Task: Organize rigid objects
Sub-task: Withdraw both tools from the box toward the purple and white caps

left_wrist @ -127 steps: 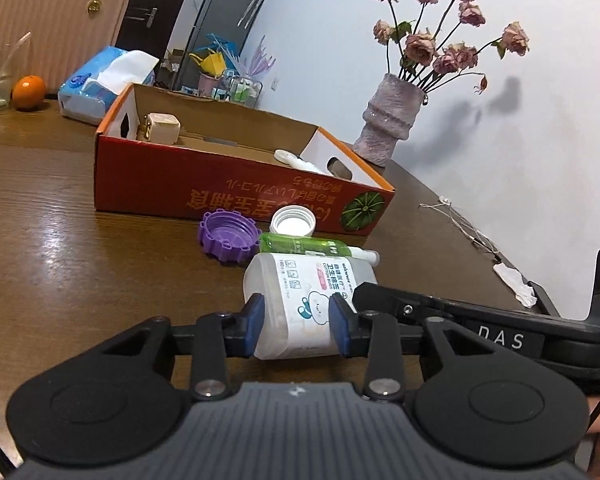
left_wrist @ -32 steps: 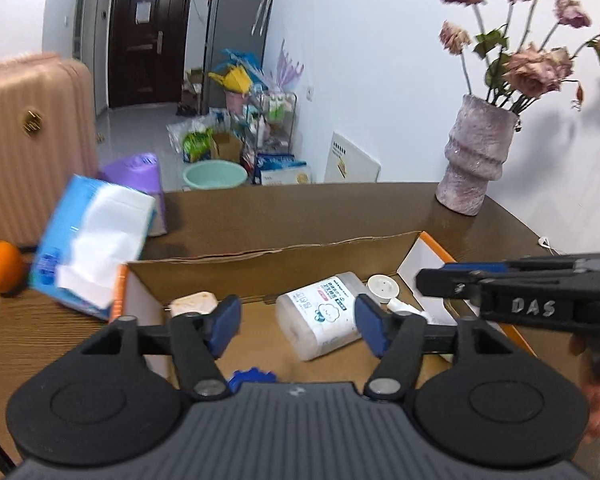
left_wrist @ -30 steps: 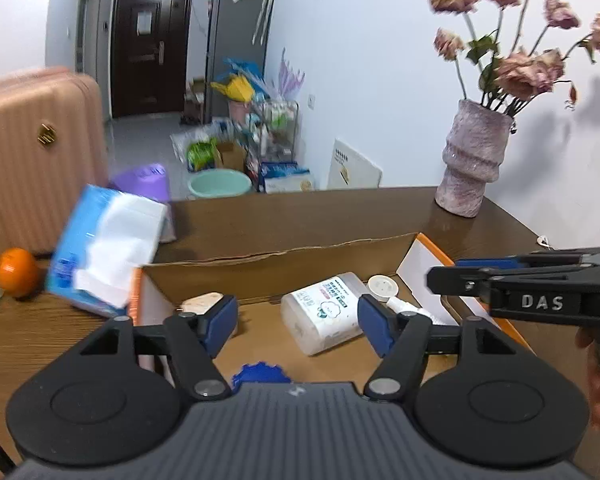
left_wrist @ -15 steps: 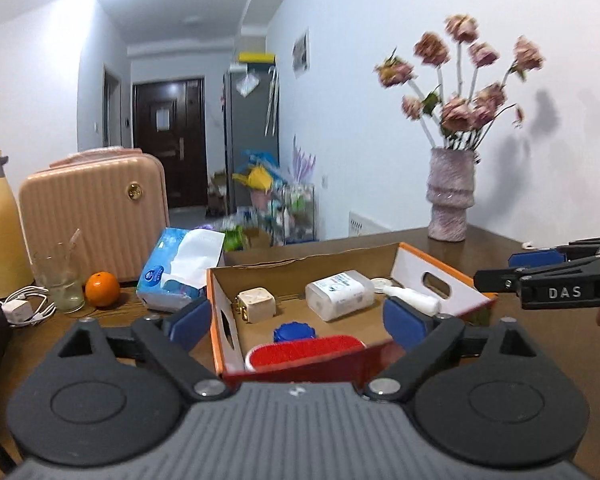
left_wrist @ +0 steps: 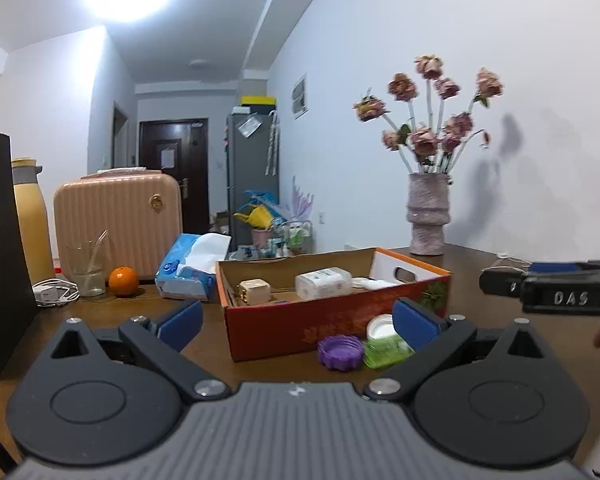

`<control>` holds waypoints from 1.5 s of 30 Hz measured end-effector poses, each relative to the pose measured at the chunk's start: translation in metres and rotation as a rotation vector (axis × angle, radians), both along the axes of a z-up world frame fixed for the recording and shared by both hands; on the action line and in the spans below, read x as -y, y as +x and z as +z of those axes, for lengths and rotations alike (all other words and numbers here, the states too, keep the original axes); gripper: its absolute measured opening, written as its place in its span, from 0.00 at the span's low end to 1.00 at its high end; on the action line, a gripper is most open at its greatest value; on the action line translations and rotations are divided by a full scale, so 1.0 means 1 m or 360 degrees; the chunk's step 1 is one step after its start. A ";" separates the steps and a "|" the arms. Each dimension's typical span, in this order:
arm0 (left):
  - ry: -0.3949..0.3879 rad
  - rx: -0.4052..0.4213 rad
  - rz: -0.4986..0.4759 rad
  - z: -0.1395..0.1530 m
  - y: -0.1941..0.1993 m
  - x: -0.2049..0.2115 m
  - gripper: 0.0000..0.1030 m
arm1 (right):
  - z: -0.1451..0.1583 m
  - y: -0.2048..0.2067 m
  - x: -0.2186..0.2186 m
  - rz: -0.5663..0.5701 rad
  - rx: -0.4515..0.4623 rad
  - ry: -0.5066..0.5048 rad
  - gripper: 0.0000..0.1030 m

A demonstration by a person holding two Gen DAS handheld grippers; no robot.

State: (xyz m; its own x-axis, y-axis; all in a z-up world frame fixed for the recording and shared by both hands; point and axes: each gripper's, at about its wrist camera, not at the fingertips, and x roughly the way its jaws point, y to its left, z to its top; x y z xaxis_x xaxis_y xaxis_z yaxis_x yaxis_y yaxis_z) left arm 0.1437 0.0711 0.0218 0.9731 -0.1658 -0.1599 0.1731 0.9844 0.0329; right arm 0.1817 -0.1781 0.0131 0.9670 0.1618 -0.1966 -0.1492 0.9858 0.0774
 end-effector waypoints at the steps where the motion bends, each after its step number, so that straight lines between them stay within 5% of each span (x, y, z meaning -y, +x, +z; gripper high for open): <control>1: 0.0015 0.0018 -0.0002 -0.004 -0.009 0.000 1.00 | -0.006 -0.007 0.000 -0.0030 0.0008 0.0013 0.77; 8: -0.0040 -0.0003 0.0070 -0.031 -0.055 -0.008 1.00 | -0.039 -0.026 -0.011 -0.0077 -0.0027 -0.0158 0.78; 15: 0.0013 0.0057 0.0048 -0.040 -0.062 -0.006 1.00 | -0.047 -0.030 -0.022 -0.0146 0.0045 -0.0057 0.81; 29: -0.0024 0.0012 0.0089 -0.056 -0.054 -0.006 1.00 | -0.065 -0.022 -0.017 -0.0187 -0.0035 0.0036 0.85; 37: 0.0008 -0.0099 0.0128 -0.048 -0.027 -0.002 1.00 | -0.045 0.003 -0.007 -0.0280 -0.0130 0.0029 0.85; 45: -0.0200 -0.0403 0.0078 -0.039 0.023 -0.009 1.00 | -0.034 0.032 0.006 -0.0043 -0.0274 -0.0006 0.83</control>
